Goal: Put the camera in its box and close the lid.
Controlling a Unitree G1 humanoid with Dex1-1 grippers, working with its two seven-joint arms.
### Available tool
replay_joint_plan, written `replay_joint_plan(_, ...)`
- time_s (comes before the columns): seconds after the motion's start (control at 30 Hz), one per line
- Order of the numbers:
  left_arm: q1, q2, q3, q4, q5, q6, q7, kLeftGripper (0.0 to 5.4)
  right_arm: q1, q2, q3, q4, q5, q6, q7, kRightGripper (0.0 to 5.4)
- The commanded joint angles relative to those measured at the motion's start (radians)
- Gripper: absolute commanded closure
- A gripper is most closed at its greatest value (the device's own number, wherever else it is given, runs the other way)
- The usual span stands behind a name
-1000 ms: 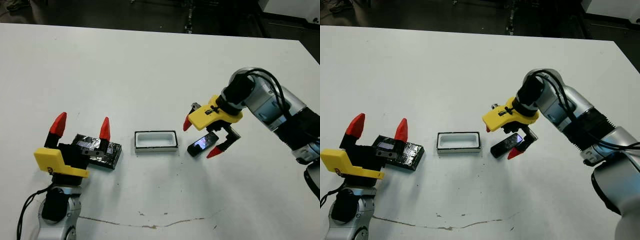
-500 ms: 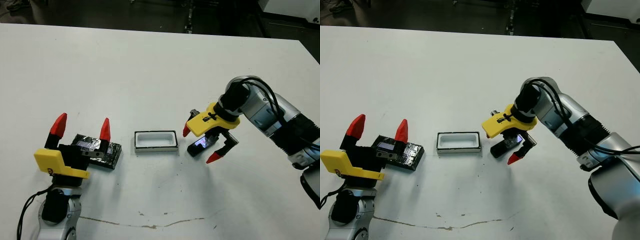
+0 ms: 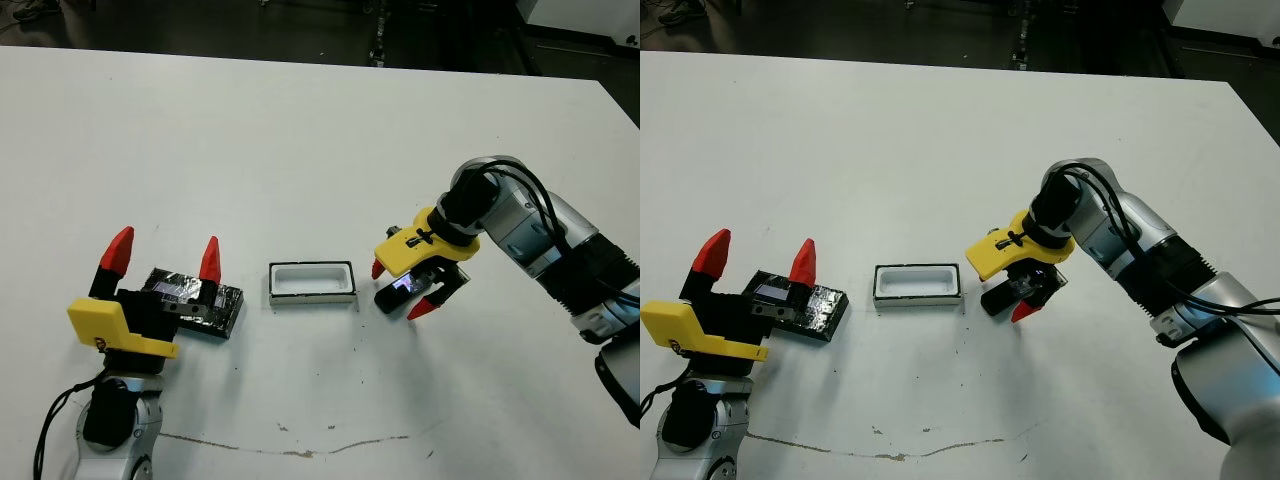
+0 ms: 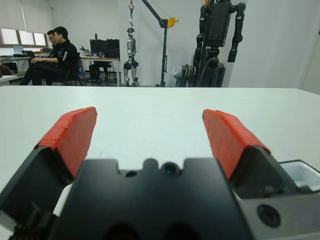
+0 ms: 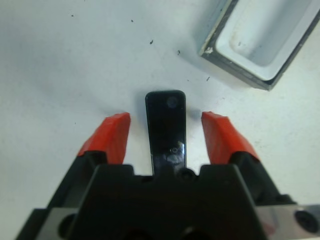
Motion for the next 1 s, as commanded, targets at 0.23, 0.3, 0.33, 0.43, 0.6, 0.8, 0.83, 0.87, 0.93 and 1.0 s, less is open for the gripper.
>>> replay_joint_plan(0.23, 0.014, 0.007, -0.001, -0.007, 0.001, 0.005, -0.003, 0.00, 0.047, 0.004, -0.042, -0.010, -0.006, -0.004, -0.006, 3.33)
replay_joint_plan(0.3, 0.013, 0.008, 0.000, -0.009, 0.001, 0.008, -0.003, 0.00, 0.054, 0.004, -0.043, -0.006, -0.002, -0.019, -0.003, 3.64)
replay_joint_plan(0.33, 0.014, 0.008, 0.000, -0.010, 0.001, 0.008, -0.001, 0.00, 0.056, 0.004, -0.044, -0.004, 0.001, -0.025, -0.001, 3.74)
replay_joint_plan(0.43, 0.013, 0.007, 0.001, -0.009, 0.001, 0.006, -0.001, 0.00, 0.064, 0.005, -0.044, -0.004, 0.001, -0.033, 0.003, 3.74)
replay_joint_plan(0.6, 0.009, 0.010, 0.001, -0.004, -0.001, 0.002, -0.006, 0.00, 0.080, -0.002, -0.053, -0.028, -0.017, -0.024, -0.020, 3.74)
replay_joint_plan(0.8, 0.007, 0.004, -0.003, -0.010, 0.001, 0.010, 0.001, 0.00, 0.101, -0.008, -0.117, -0.042, -0.005, -0.030, -0.079, 3.74)
replay_joint_plan(0.83, 0.007, 0.003, -0.003, -0.010, 0.002, 0.009, 0.002, 0.00, 0.101, -0.010, -0.132, -0.044, -0.002, -0.032, -0.092, 3.74)
replay_joint_plan(0.87, 0.006, 0.003, -0.003, -0.010, 0.003, 0.009, 0.003, 0.00, 0.094, -0.012, -0.148, -0.050, -0.002, -0.013, -0.104, 3.74)
replay_joint_plan(0.93, 0.005, 0.006, -0.003, -0.010, 0.005, 0.010, 0.002, 0.00, 0.077, -0.016, -0.170, -0.065, -0.012, 0.042, -0.120, 3.74)
replay_joint_plan(1.0, 0.004, 0.007, -0.003, -0.011, 0.005, 0.014, 0.002, 0.00, 0.045, -0.014, -0.187, -0.068, -0.023, 0.120, -0.127, 3.74)
